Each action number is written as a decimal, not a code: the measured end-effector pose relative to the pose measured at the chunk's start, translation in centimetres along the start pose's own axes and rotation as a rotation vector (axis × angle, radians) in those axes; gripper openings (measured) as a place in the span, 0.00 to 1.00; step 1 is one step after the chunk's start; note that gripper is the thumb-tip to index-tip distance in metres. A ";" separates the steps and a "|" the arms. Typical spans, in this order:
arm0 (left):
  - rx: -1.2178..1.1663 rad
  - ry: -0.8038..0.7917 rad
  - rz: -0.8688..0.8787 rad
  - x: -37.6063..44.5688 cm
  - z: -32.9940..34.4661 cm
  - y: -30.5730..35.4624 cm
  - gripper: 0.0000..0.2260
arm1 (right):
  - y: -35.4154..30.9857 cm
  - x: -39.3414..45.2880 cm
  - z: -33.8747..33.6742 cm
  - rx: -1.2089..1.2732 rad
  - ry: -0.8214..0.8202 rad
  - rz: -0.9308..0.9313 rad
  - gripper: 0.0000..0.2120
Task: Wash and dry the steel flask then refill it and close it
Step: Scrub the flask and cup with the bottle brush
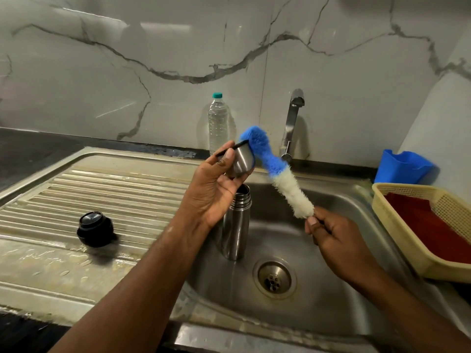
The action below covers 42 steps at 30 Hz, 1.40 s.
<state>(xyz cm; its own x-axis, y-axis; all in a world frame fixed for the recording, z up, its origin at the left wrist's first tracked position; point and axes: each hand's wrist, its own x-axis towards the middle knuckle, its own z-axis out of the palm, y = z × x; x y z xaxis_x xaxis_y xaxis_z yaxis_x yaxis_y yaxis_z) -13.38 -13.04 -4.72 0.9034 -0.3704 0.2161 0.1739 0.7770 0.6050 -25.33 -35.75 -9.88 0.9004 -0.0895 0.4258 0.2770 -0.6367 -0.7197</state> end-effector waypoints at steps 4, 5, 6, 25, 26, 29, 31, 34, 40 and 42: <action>-0.073 0.035 -0.011 -0.2 -0.1 -0.1 0.21 | -0.3 0.0 0.2 -0.027 -0.010 -0.043 0.13; -0.088 0.049 -0.014 -0.2 -0.1 -0.2 0.18 | -0.2 0.0 0.3 -0.035 -0.016 -0.023 0.13; -0.091 0.070 -0.015 -0.3 -0.1 -0.3 0.15 | -0.1 0.0 0.5 -0.039 -0.018 -0.017 0.13; -0.194 0.160 -0.023 0.2 -0.3 -0.7 0.20 | -0.3 -0.2 0.7 -0.100 -0.044 -0.076 0.12; -0.197 0.171 -0.025 0.3 -0.4 -0.7 0.21 | -0.3 -0.2 0.7 -0.109 -0.039 -0.059 0.11; -0.174 0.172 -0.038 0.2 -0.5 -0.7 0.23 | -0.3 -0.3 0.5 -0.119 -0.028 -0.059 0.12; -0.120 0.143 -0.041 0.0 -0.5 -0.7 0.22 | -0.5 -0.3 0.5 -0.138 -0.033 -0.087 0.13; -0.019 0.111 -0.024 -0.2 -0.3 -0.7 0.22 | -0.5 -0.3 0.4 -0.101 -0.030 -0.046 0.12; 0.015 0.115 -0.026 -0.4 -0.1 -0.6 0.17 | -0.5 -0.3 0.5 -0.078 -0.054 -0.033 0.10; 0.004 0.143 -0.019 -0.3 -0.2 -0.5 0.18 | -0.7 -0.4 0.4 -0.081 -0.055 -0.055 0.10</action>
<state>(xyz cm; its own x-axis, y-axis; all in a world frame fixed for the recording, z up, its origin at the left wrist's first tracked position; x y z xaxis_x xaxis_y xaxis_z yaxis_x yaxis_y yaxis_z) -13.67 -13.28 -5.23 0.9466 -0.3085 0.0936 0.1899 0.7683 0.6113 -25.72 -34.96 -9.82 0.9022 -0.0122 0.4312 0.3005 -0.6992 -0.6487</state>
